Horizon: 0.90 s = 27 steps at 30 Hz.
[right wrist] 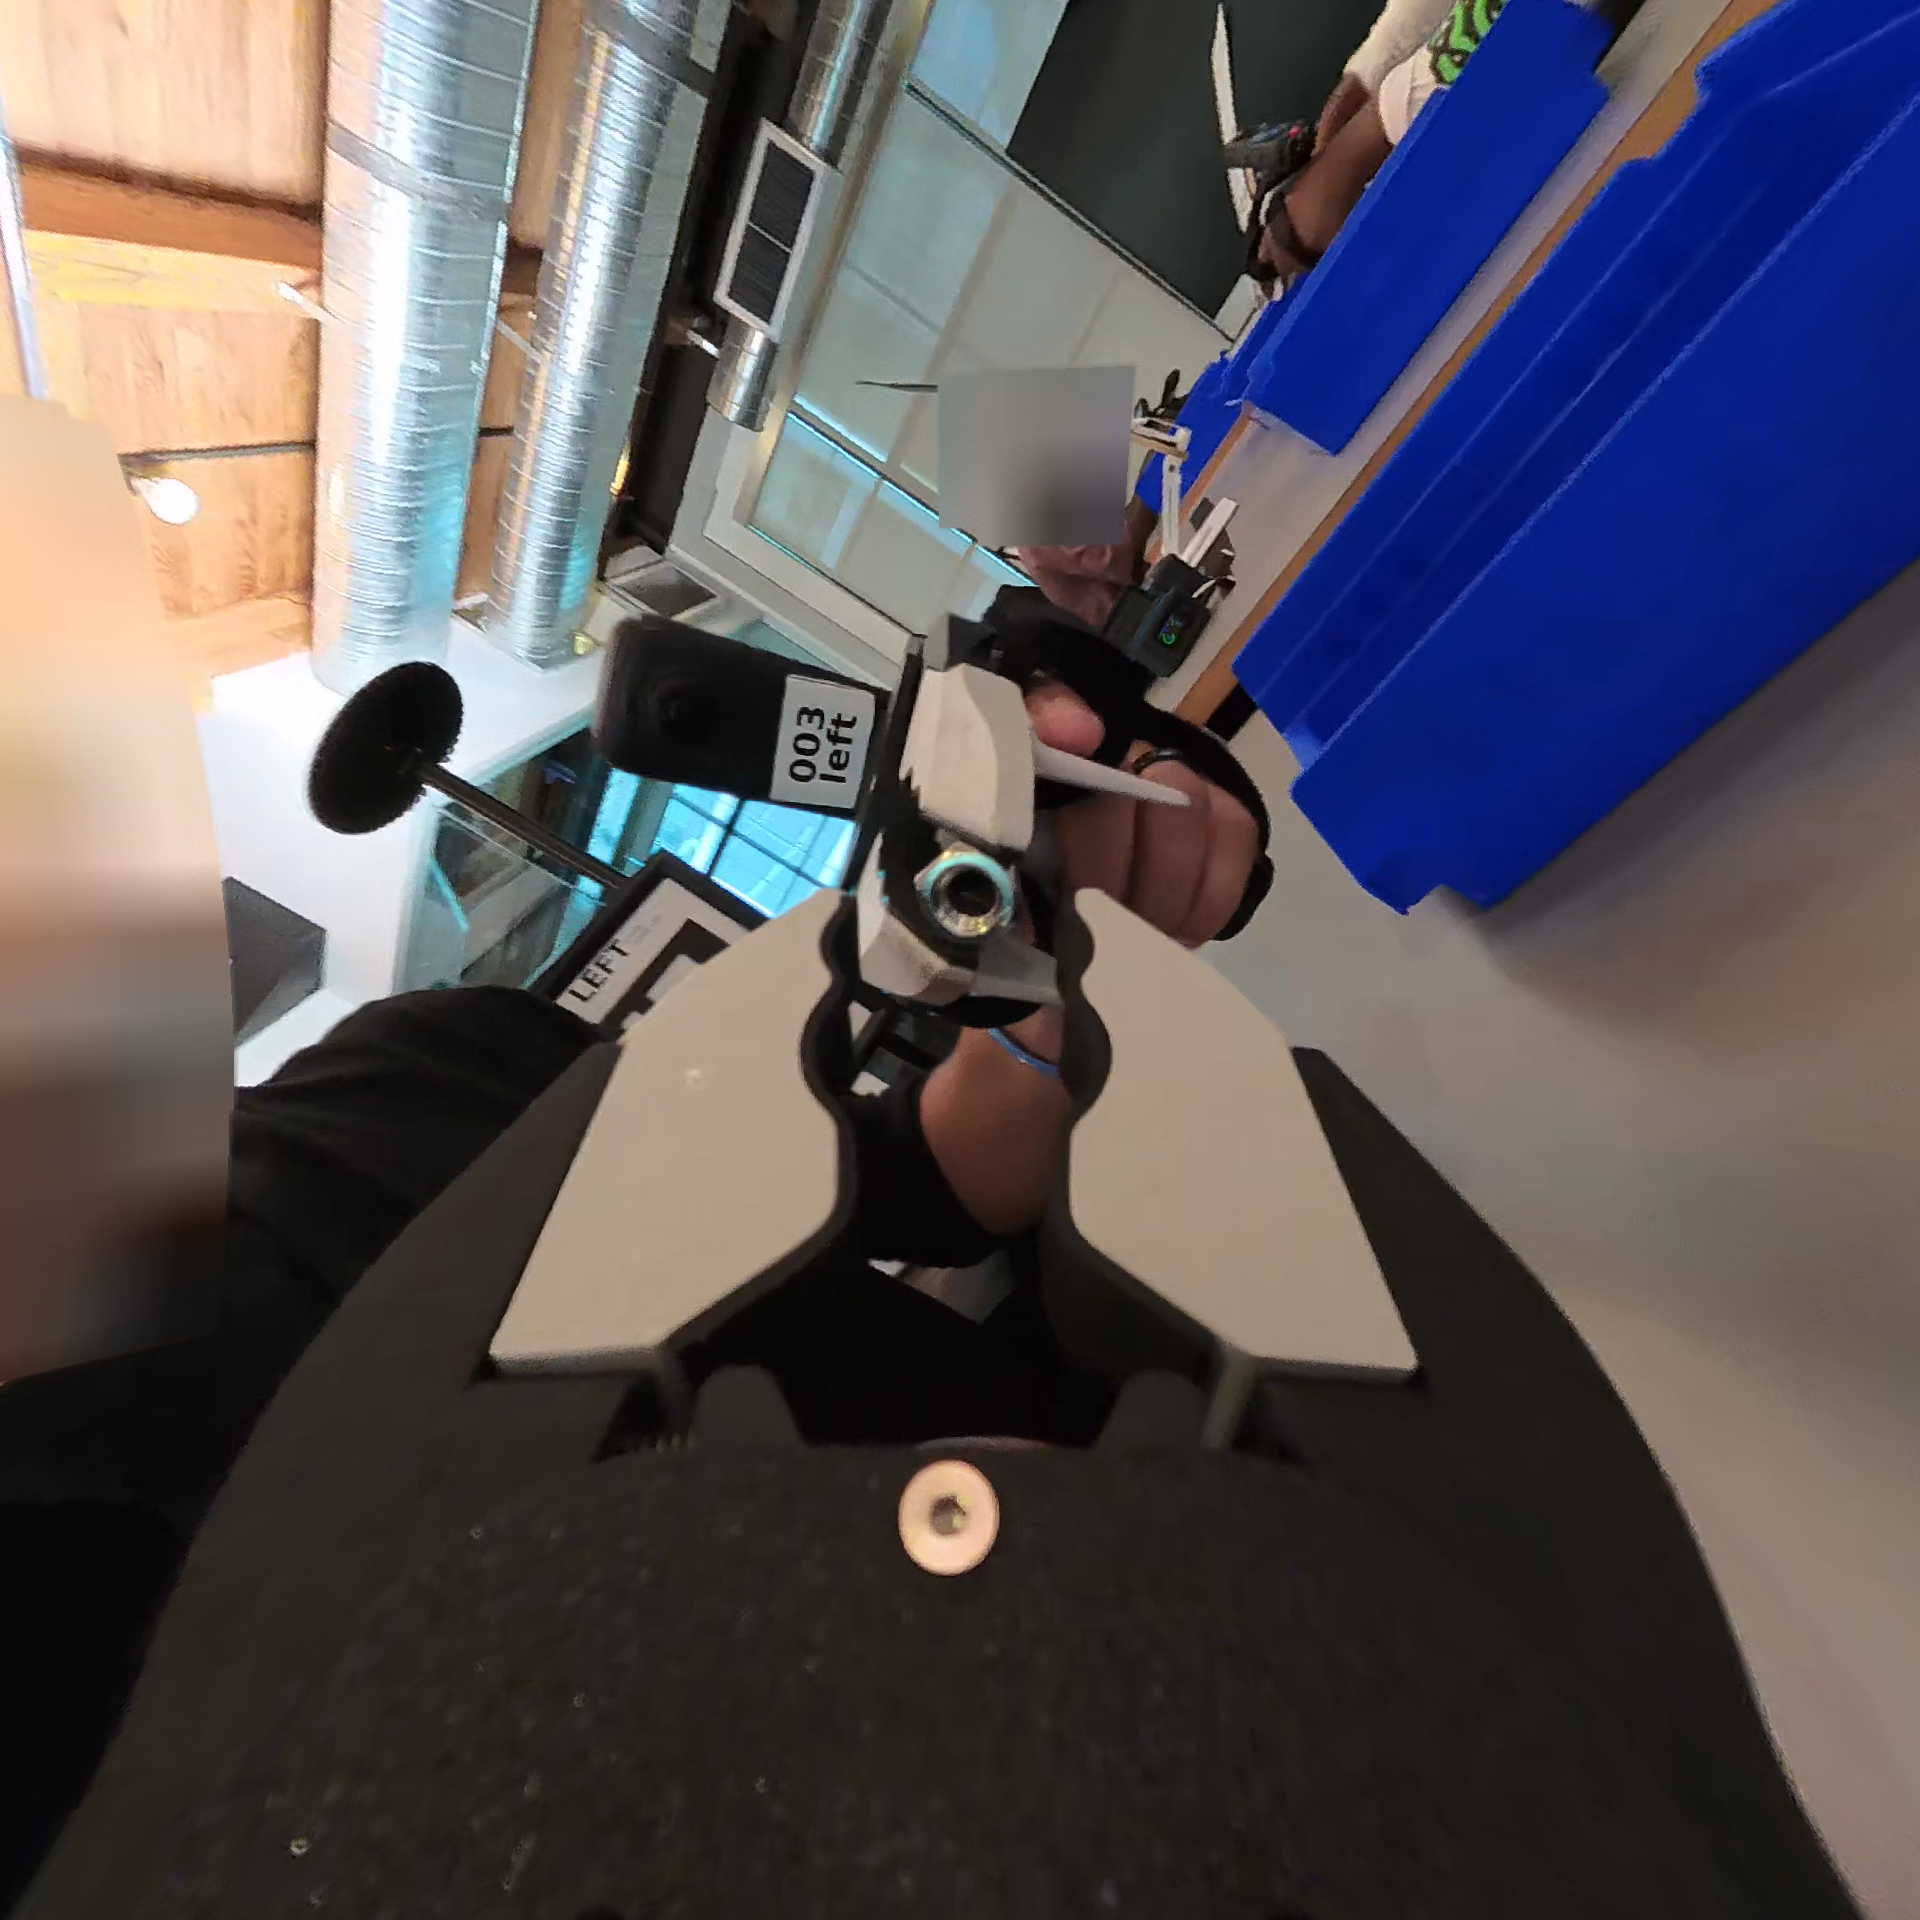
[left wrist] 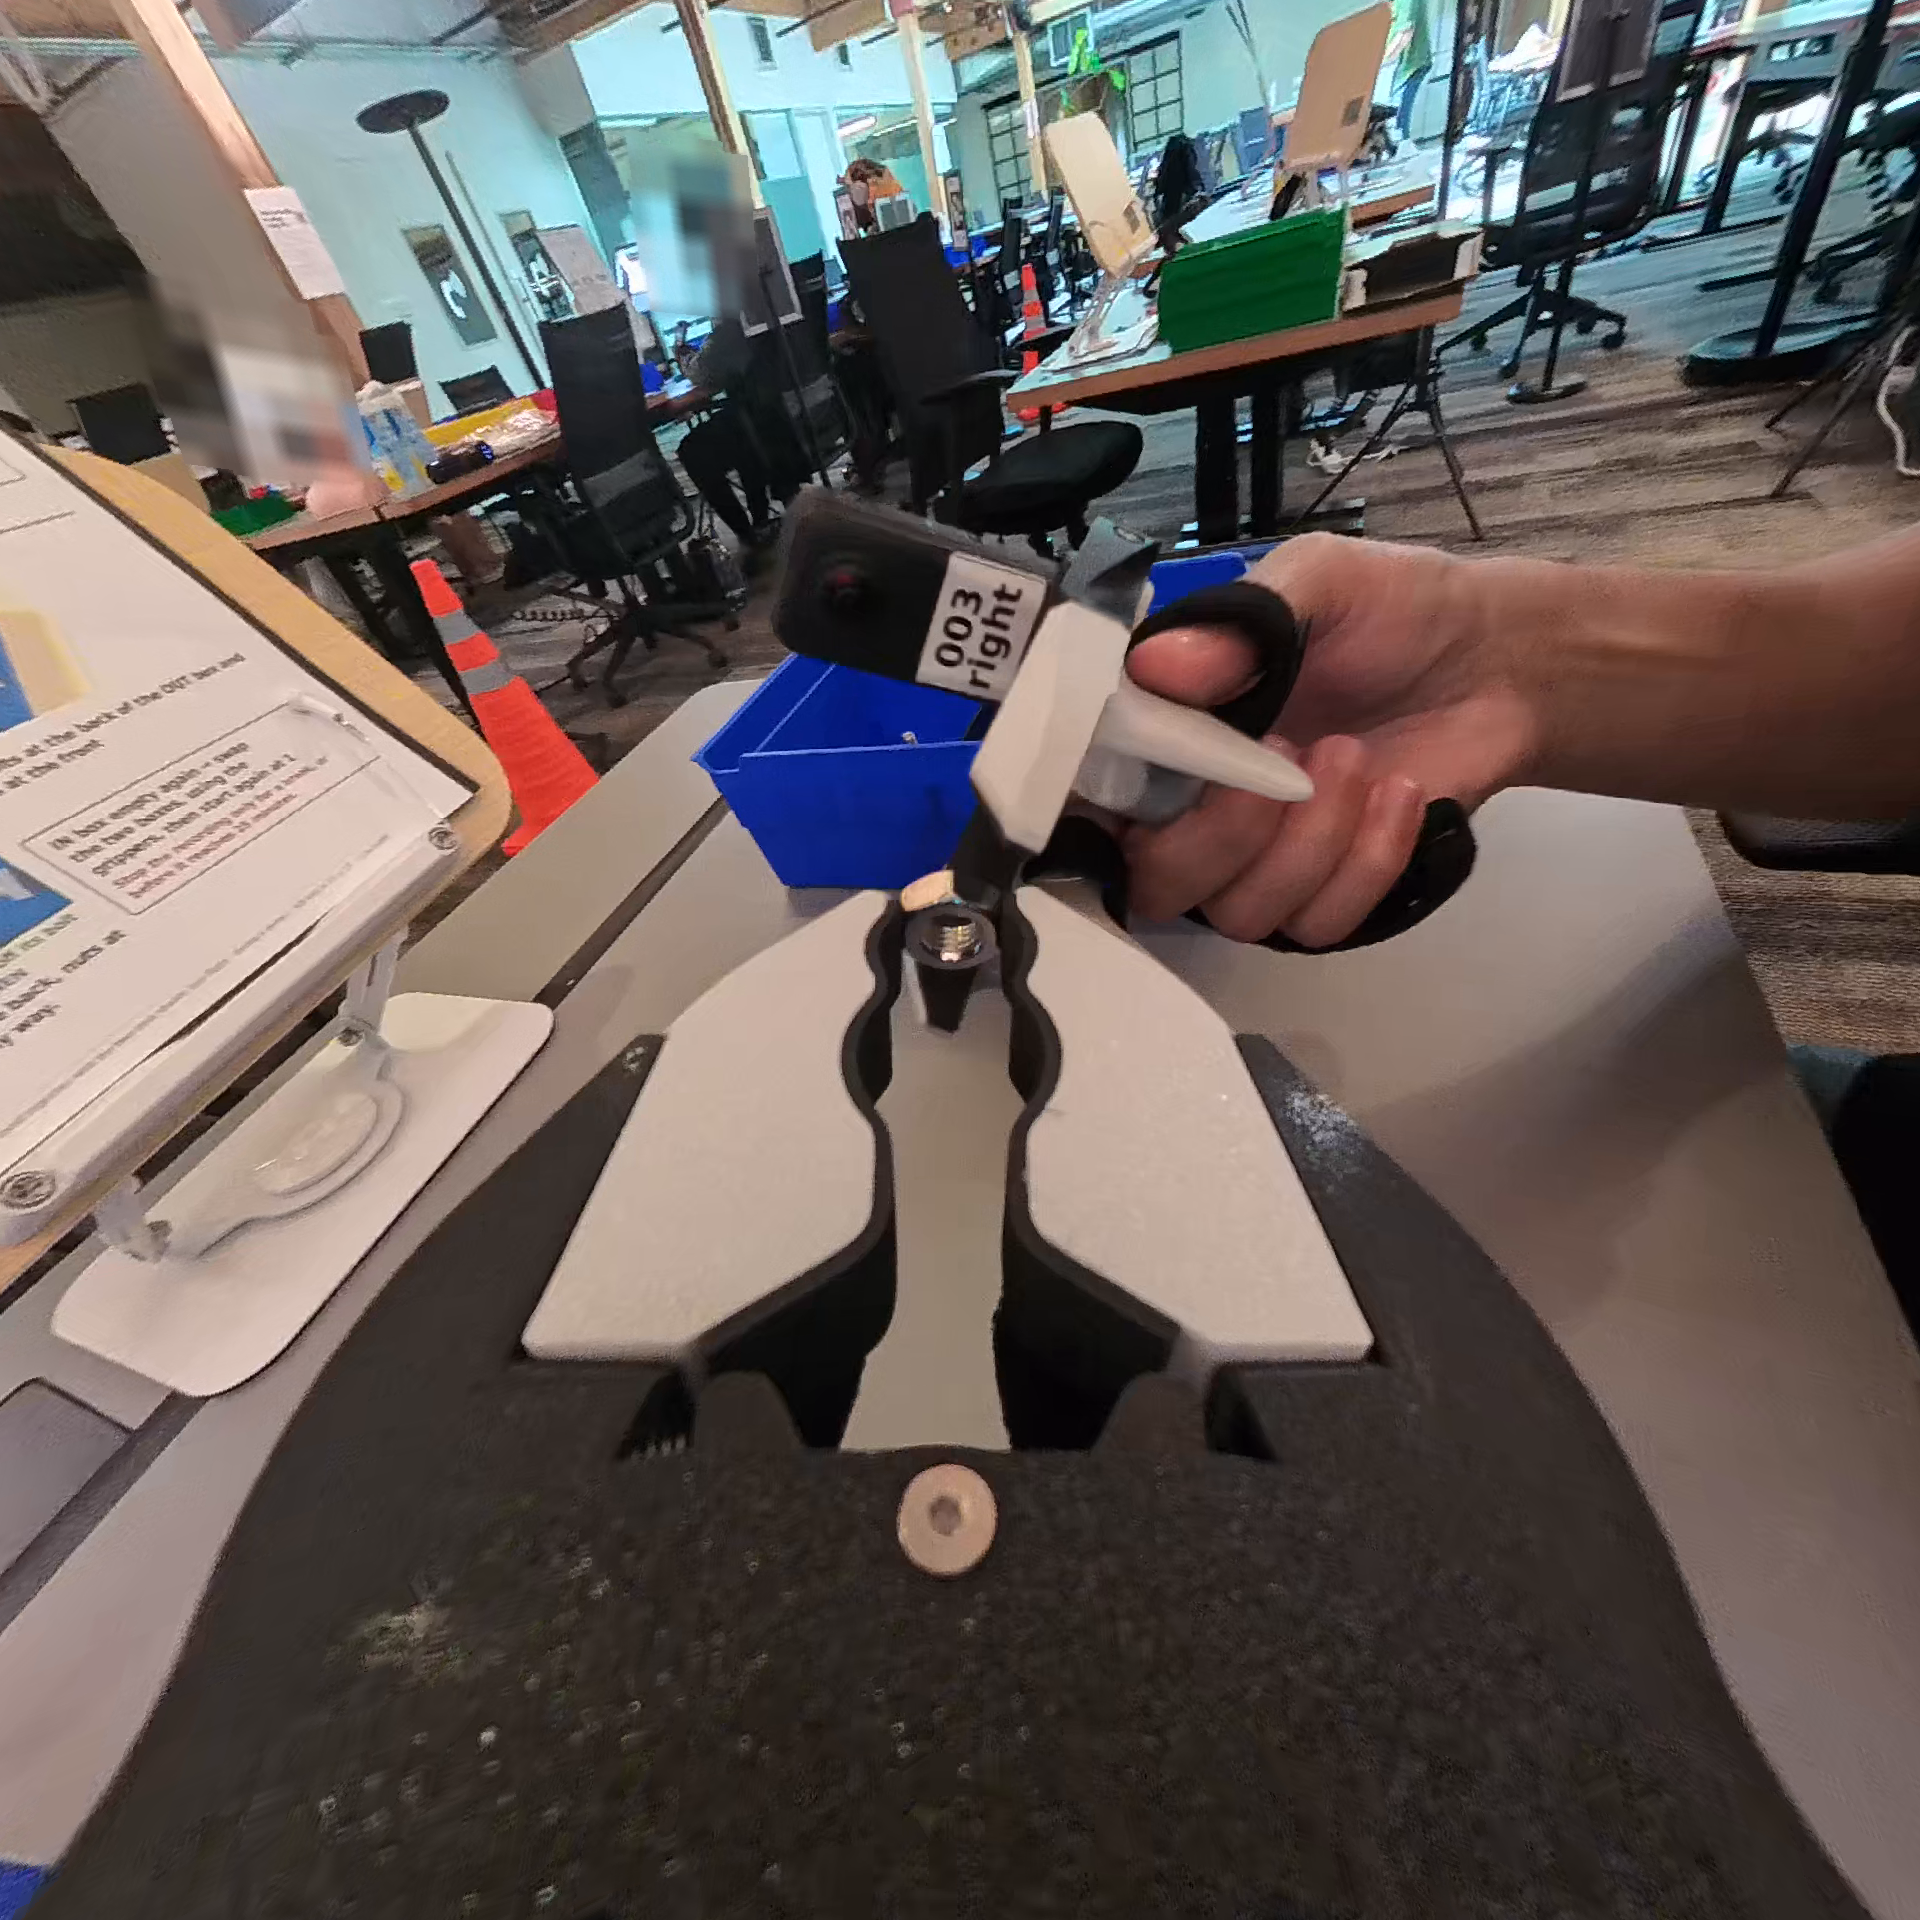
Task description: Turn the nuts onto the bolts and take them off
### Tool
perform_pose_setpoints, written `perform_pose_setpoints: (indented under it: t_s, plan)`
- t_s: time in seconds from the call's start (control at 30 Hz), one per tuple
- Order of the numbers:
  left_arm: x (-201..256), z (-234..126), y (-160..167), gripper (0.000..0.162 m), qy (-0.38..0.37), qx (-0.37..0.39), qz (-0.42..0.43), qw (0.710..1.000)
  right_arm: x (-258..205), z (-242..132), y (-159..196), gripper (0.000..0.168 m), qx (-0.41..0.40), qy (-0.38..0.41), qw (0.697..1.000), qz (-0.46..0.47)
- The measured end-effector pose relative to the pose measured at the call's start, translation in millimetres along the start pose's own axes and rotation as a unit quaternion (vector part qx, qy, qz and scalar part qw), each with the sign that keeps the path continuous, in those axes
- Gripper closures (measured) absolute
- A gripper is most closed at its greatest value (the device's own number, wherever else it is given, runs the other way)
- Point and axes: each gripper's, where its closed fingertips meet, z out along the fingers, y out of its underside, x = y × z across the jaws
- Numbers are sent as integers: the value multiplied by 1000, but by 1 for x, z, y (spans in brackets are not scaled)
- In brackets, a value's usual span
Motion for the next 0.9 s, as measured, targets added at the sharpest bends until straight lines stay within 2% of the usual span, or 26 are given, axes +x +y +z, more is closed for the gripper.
perform_pose_setpoints:
  t_s: [0.1, 0.4, 0.5, 0.6, 0.7, 0.77, 0.83, 0.87, 0.9]
  plan:
    - [5, 2, 2, 145, 15, -5, -1, 1000, 2, -4, -3, 150, 7, 12, 1000, -10]
    - [5, 12, 3, 144, -12, -14, 3, 1000, 4, -13, -5, 151, 16, 26, 999, -7]
    - [0, 11, 1, 133, -46, -17, -12, 999, 0, -22, -9, 151, 22, 37, 999, -19]
    - [11, 2, 8, 116, -49, -6, -92, 995, -20, -57, -27, 151, 37, 97, 990, -90]
    - [33, -13, 39, 119, -63, 5, -155, 986, -46, -133, -61, 151, 56, 256, 942, -207]
    - [41, -26, 61, 125, -102, 3, -164, 981, -43, -204, -76, 151, 37, 420, 872, -247]
    - [42, -37, 69, 128, -134, 8, -171, 976, -18, -281, -71, 151, -25, 582, 786, -209]
    - [41, -40, 68, 129, -138, 9, -174, 975, -1, -311, -61, 151, -61, 635, 749, -176]
    - [39, -42, 66, 128, -142, 7, -173, 975, 17, -332, -48, 151, -90, 665, 728, -144]
